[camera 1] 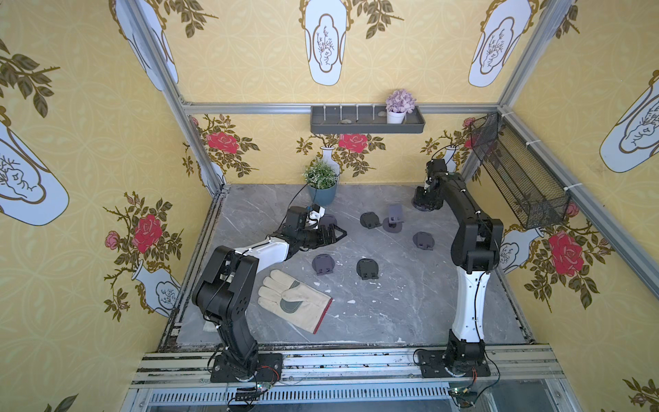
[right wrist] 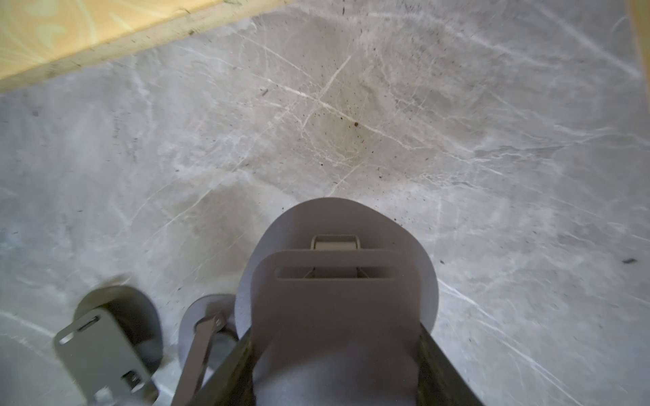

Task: Open the phone stand
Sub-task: Pick up the phone stand at the center of the board, then open the phone stand.

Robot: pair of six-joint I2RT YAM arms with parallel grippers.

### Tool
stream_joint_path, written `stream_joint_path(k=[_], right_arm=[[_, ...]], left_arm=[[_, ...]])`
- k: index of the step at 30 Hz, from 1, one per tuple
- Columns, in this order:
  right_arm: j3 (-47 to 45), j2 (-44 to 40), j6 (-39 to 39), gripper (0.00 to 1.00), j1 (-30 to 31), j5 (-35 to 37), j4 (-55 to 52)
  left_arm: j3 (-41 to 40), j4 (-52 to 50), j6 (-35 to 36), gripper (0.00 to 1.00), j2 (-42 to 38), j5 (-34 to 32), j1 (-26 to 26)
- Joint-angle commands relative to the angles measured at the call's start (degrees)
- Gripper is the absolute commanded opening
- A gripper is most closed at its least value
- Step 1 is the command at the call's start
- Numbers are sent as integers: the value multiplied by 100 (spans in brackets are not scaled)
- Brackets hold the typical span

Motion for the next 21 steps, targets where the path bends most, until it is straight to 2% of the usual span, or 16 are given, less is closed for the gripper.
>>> stream_joint_path(k=[1, 10, 16, 21], right_arm=[[-240, -401, -6, 36, 126, 5, 16], [-1493, -1805, 253, 35, 770, -83, 104], [-2466, -2623, 480, 36, 1622, -244, 448], [-3105, -3080, 686, 37, 2247, -321, 906]], left_arm=[[63, -171, 216, 99, -100, -87, -2], [35, -164, 160, 97, -362, -131, -22], [-26, -57, 123, 96, -496, -91, -48], [-149, 322, -156, 96, -534, 195, -74]])
